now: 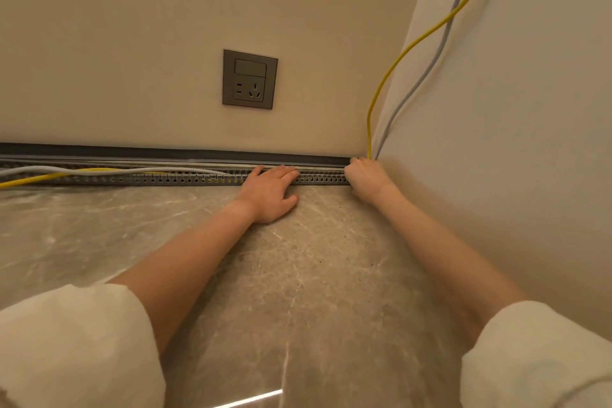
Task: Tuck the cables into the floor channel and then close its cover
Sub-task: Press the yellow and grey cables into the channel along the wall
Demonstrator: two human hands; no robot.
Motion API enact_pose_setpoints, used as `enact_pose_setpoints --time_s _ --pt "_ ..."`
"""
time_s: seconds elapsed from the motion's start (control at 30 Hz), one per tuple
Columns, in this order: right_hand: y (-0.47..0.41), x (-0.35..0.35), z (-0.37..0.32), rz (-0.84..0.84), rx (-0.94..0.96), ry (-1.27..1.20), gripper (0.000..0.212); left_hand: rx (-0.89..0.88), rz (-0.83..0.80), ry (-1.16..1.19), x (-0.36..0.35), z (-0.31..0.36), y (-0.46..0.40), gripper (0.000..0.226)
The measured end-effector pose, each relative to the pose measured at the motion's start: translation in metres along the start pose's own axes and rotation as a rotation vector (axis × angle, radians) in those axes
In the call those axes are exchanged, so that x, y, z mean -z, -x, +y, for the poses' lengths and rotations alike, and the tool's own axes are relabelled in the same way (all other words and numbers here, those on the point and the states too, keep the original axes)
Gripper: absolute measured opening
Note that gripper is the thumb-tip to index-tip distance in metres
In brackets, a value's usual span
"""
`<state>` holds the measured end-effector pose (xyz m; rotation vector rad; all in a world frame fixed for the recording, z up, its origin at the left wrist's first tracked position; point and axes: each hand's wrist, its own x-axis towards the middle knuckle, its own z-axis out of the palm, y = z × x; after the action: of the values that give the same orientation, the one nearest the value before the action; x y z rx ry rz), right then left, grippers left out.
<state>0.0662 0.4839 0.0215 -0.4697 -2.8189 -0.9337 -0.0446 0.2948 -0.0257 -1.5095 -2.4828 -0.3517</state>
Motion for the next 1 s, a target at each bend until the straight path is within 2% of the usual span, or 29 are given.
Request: enact_pose_setpoints --time_s 0.27,0.47,0.53,0.7,0.87,1.0 --pt "0.017 -0.010 -0.008 0.003 -0.263 -0.266 0.023 -0.001 -0.007 -0.002 0.000 0.000 0.000 0.060" --pt "0.004 0.010 -0.032 -0.190 -0.345 -0.222 0.035 -0.021 -0.025 0.033 0.010 -0.003 0.008 0.060" --pt "-0.001 0.020 -0.043 -0.262 -0.378 -0.231 0.037 -0.016 0.024 0.059 0.016 -0.010 0.018 0.059" --pt "-0.010 0.054 -0.077 -0.281 -0.484 -0.411 0.047 0.097 0.118 0.031 0.046 -0.054 0.056 0.055" --pt "-0.014 0.100 -0.138 -0.144 -0.282 -0.508 0.053 0.222 0.115 -0.060 0.083 -0.103 0.100 0.057" --pt "-0.012 0.133 -0.194 0.037 -0.082 -0.506 0.046 0.302 0.092 -0.135 0.107 -0.139 0.144 0.060"
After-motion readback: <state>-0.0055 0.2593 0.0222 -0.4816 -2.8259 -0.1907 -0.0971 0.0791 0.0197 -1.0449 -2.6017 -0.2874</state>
